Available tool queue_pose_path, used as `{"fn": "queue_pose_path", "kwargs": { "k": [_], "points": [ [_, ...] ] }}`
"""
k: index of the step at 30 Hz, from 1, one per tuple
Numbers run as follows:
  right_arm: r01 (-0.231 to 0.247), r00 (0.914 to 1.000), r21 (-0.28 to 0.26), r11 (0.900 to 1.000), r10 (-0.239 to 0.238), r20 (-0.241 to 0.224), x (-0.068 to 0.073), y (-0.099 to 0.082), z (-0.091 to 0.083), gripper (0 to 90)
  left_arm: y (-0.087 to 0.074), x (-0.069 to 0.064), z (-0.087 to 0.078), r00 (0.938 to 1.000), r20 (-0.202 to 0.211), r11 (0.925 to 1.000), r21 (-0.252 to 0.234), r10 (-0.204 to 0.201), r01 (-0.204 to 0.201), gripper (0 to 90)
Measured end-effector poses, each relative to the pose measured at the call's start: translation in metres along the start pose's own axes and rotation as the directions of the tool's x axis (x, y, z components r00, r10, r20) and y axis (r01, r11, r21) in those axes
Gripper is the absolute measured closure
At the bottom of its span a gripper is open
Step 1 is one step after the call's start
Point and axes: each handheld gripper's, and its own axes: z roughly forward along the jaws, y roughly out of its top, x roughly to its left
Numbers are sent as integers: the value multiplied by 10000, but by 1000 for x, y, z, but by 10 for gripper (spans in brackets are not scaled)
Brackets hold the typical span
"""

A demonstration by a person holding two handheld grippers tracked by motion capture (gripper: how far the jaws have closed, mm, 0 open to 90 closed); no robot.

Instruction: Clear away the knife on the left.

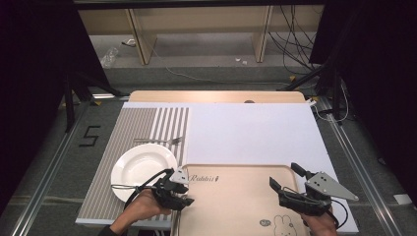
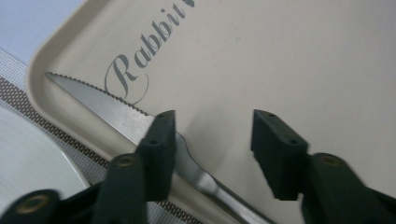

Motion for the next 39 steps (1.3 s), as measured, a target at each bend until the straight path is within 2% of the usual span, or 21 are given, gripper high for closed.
{"fn": "queue_pose_path", "kwargs": {
  "k": [1,3,7,10,11,14,19,27,30,35,39],
  "points": [
    [-1,10000,9,10000,1,0,0,0,0,165,0,1,-1,10000,-7,10000,-49,-40,40,430],
    [4,10000,4,10000,-4,-1,0,0,0,165,1,3,-3,9998,-52,9995,-252,-195,193,416],
    [-5,10000,-7,10000,5,-13,0,0,0,165,3,4,-11,9994,-213,9957,-897,-265,245,353],
    [0,10000,-18,10000,0,-21,0,0,0,165,4,6,-17,9985,-333,9890,-1427,-437,385,334],
    [9,10000,-1,10000,-9,-16,0,0,0,165,4,8,-20,9977,-327,9843,-1684,-592,529,309],
    [-6,10000,-19,10000,6,-18,0,0,0,165,4,9,-24,9979,-324,9830,-1771,-559,494,285],
    [-6,10000,-29,10000,5,-47,0,0,0,164,5,14,-32,9958,-390,9744,-2127,-825,724,246],
    [-2,10000,-21,10000,2,-54,0,0,0,157,5,22,-48,9899,-663,9488,-2997,-1255,1002,228],
    [0,10000,-54,10000,0,-66,0,0,0,153,5,25,-52,9878,-758,9434,-3141,-1364,1061,213],
    [-39,9999,-105,9999,38,-118,-1,0,0,150,3,30,-58,9823,-925,9289,-3500,-1629,1211,204],
    [-87,9999,-126,9999,85,-148,-1,0,0,149,2,35,-63,9785,-1050,9200,-3707,-1777,1273,203]
  ]
}}
